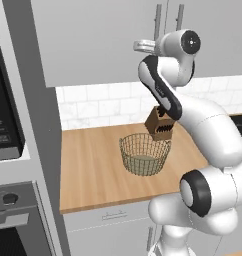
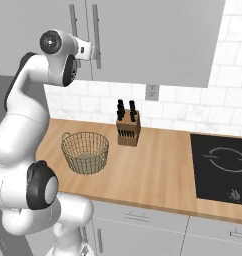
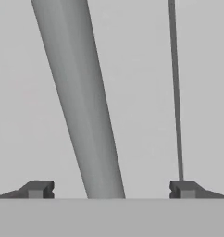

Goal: Open the cabinet, pick up the bread from the cabinet and place it in the basket. Then move the basket to the dining counter.

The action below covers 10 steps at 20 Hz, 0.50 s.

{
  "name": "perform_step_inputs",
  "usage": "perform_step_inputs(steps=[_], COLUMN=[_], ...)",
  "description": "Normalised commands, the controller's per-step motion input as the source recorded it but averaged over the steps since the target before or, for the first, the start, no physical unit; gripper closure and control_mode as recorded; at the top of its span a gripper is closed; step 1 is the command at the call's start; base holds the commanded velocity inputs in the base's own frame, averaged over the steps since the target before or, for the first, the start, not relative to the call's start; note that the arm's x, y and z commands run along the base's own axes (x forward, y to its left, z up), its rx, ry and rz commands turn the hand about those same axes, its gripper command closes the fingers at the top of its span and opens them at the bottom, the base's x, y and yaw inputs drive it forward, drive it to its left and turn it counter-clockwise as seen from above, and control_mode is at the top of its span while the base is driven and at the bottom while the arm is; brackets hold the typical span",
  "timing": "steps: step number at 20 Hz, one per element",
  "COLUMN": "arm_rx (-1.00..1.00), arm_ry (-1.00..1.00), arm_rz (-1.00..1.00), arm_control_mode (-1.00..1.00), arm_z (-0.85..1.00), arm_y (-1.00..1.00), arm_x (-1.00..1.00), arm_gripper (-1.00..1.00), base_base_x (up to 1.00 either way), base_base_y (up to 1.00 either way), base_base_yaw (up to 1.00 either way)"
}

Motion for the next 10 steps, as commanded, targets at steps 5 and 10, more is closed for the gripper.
perform_step_inputs(steps=[5, 10], arm_rx=[-0.01, 0.00], arm_ry=[0.00, 0.00], arm_rz=[0.00, 0.02], arm_control_mode=[-1.00, -1.00], arm_z=[-0.17, -0.08], arm_y=[0.08, 0.55], arm_x=[0.12, -0.48], arm_gripper=[1.00, 1.00], base_base_x=[0.00, 0.00], base_base_y=[0.00, 0.00], base_base_yaw=[0.00, 0.00])
